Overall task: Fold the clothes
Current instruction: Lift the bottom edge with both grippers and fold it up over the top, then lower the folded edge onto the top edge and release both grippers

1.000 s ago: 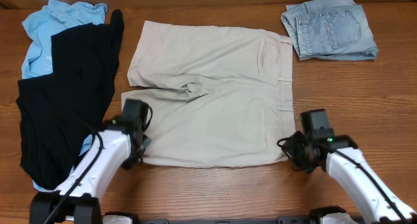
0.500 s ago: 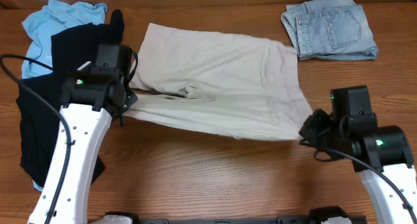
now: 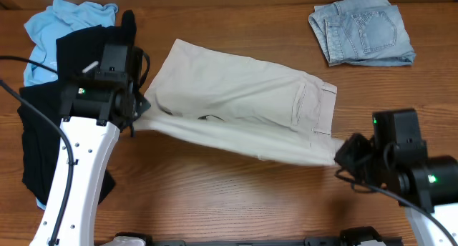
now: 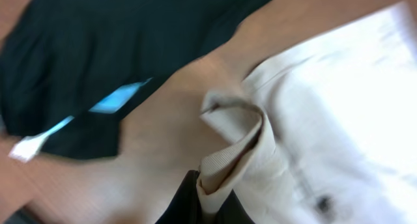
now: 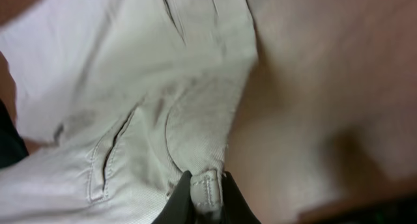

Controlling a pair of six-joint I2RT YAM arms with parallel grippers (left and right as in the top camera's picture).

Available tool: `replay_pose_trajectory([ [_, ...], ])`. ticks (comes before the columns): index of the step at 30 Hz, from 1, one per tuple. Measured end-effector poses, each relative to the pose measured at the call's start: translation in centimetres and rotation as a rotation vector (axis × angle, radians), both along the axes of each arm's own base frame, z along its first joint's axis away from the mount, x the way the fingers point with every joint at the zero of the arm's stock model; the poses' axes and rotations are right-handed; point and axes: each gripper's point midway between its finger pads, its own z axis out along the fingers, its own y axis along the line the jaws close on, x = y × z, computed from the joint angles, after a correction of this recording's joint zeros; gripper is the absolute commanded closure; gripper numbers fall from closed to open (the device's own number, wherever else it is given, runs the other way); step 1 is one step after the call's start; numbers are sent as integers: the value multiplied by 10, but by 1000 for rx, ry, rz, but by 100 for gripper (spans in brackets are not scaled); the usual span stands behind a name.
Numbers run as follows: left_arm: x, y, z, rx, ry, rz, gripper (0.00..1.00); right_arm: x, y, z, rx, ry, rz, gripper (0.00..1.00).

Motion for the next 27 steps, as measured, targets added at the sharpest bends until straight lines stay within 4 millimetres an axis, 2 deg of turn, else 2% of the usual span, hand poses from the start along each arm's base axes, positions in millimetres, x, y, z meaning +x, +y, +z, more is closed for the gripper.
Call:
replay_pose_trajectory([
  [3,28,-4,-1,-11,-84,0,96,36,-4,-2,-43,-59,-15,96],
  [7,68,-9,-22,-13,-136,2,96,86,-9,-14,-106,-112,-22,96],
  [11,113,-14,-48,-15,-189,3,96,130,-13,-36,-163,-131,-29,96],
  [17,168,-20,-81,-21,-278,8,94,184,-16,-73,-221,-162,-33,96],
  [19,183,-21,-92,-19,-305,11,81,204,-16,-87,-235,-186,-36,92],
  [20,190,-21,-98,-16,-315,14,73,212,-16,-93,-238,-196,-37,84],
  [21,197,-21,-103,-10,-328,13,62,222,-16,-100,-245,-210,-41,79],
  [22,204,-21,-108,-5,-349,17,44,231,-17,-106,-258,-226,-41,78],
  [23,210,-20,-114,3,-355,17,38,238,-18,-114,-266,-231,-46,76],
  [26,222,-15,-127,18,-377,32,28,252,-23,-136,-294,-231,-58,74],
  [27,225,-14,-129,21,-386,35,21,253,-25,-142,-301,-225,-60,71],
])
